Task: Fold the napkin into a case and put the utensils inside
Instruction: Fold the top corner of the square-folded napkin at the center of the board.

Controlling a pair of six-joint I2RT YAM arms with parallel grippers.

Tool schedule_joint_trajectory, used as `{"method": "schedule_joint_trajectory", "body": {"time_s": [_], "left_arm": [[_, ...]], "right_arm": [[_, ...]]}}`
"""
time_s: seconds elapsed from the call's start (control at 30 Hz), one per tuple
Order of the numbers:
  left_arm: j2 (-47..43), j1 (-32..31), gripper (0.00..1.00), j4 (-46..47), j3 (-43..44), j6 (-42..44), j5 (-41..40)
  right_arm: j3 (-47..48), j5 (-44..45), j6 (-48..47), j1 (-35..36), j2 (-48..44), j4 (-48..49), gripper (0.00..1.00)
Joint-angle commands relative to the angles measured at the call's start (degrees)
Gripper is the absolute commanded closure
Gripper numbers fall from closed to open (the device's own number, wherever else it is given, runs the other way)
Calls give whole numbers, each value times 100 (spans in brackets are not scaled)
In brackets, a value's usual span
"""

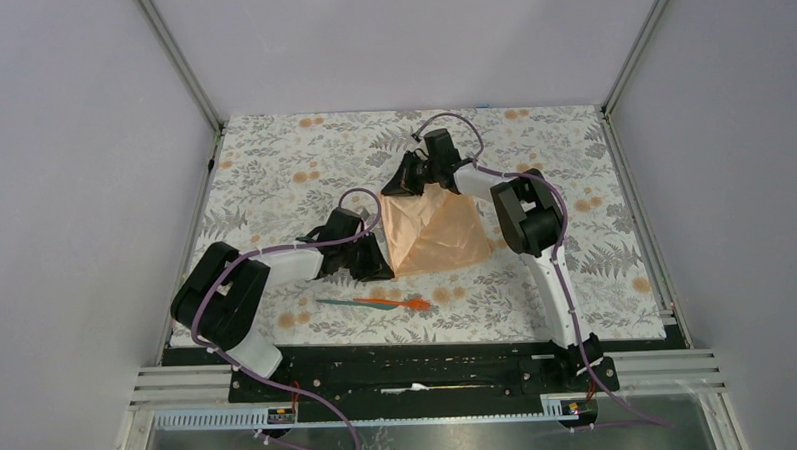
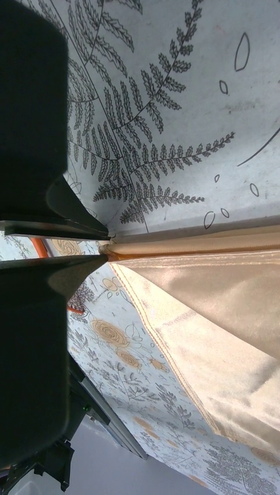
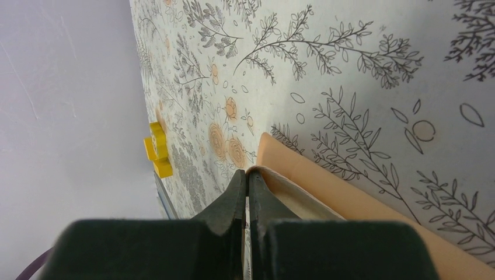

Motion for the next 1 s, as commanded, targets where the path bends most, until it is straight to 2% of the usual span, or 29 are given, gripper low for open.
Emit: {"method": "schedule_joint_trajectory", "body": {"time_s": [0.0, 0.3, 0.6, 0.63, 0.73, 0.83, 0.97], "left_arm": [[-70, 3, 79, -158, -167, 89, -242], [-109, 7, 78, -158, -131, 69, -229], [-341, 3, 78, -342, -54, 57, -234], [-407, 3, 77, -368, -31, 46, -229], [-573, 3, 75, -548, 92, 77, -246], [-755, 6, 74, -742, 182, 116, -245], [-1026, 11, 71, -971, 320, 148, -190]], "right_arm": [[397, 27, -62, 66, 147, -7, 100], [617, 15, -87, 60, 288, -95, 100], [691, -26, -114, 62, 345, -143, 83], [712, -25, -117, 62, 344, -169, 81], [756, -67, -178, 63, 307, -231, 65], [817, -132, -282, 50, 163, -419, 56], [902, -193, -631, 49, -251, -1073, 42]]}}
